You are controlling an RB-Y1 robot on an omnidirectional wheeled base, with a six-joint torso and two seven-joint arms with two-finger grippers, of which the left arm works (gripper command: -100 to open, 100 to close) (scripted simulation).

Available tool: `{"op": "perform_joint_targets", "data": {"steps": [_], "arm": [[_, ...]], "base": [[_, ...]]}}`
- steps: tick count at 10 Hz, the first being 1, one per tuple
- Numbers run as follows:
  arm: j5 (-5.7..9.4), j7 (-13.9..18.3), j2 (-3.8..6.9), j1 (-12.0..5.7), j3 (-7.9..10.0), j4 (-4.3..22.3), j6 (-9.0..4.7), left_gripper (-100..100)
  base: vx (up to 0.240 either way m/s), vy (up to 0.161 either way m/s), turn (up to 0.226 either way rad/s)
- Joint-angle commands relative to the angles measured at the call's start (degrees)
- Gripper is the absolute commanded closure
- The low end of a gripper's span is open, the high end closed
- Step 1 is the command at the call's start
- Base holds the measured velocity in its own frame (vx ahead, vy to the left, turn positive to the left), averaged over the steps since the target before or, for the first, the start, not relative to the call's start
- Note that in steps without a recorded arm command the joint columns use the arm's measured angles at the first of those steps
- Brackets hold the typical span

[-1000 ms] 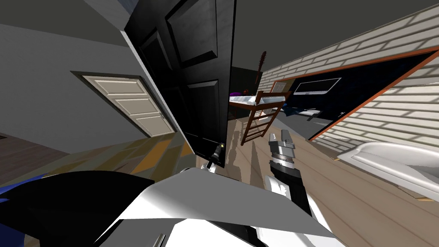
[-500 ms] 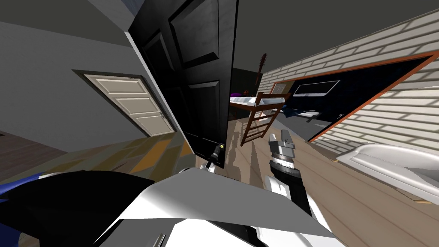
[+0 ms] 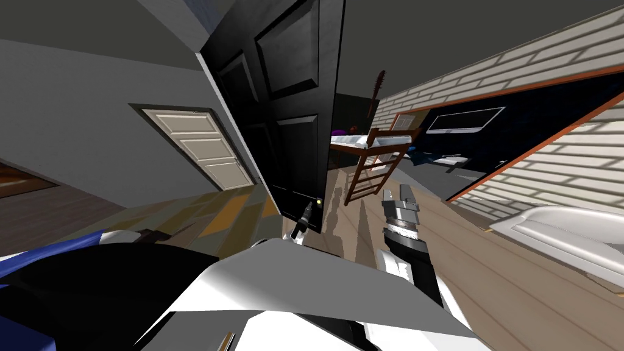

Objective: Push the door open

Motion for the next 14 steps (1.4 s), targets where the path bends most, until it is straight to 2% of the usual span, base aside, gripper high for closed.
{"op": "perform_joint_targets", "data": {"steps": [1, 2, 3, 4, 5, 6, 7, 8, 9, 11, 12, 13, 14], "arm": [[-0.01, -0.1, -1.79, -0.24, -0.25, 0.6, -0.42, -100], [-0.01, -0.1, -1.79, -0.24, -0.25, 0.6, -0.42, -100], [-0.02, -0.2, -3.34, -0.18, -0.36, 0.5, -0.41, -100], [-0.02, -0.3, -4.37, -0.15, -0.42, 0.4, -0.41, -100], [0.03, -0.3, -3.79, -0.39, -0.28, 0.6, -0.37, -100], [0.11, -0.4, -2.18, -0.22, -0.26, 0.4, -0.46, -100], [0.14, -0.4, -1.78, -0.2, -0.24, 0.5, -0.54, -100], [0.23, -0.4, -0.79, -0.14, -0.19, 0.5, -0.8, -100], [0.31, -0.4, -0.44, -0.09, -0.15, 0.6, -1.0, -100], [0.49, -0.4, -0.79, 0.04, -0.04, 0.7, -1.5, -100], [0.58, -0.4, -1.71, 0.11, 0.01, 0.8, -1.75, -100], [0.66, -0.4, -3.09, 0.16, 0.05, 0.8, -1.97, -100], [0.64, -0.7, -2.26, 0.54, 0.08, -0.4, -1.15, -100]], "base": [[-0.288, 0.043, 0.075], [-0.184, 0.036, 0.014], [-0.151, 0.007, 0.016], [-0.163, -0.059, 0.017], [-0.073, -0.037, 0.006], [0.114, 0.01, -0.018], [0.17, -0.004, -0.017], [0.223, -0.016, -0.027], [0.251, -0.037, -0.028], [0.249, -0.074, -0.037], [0.189, -0.109, -0.036], [0.203, -0.076, -0.026], [0.083, -0.023, 0.022]]}}
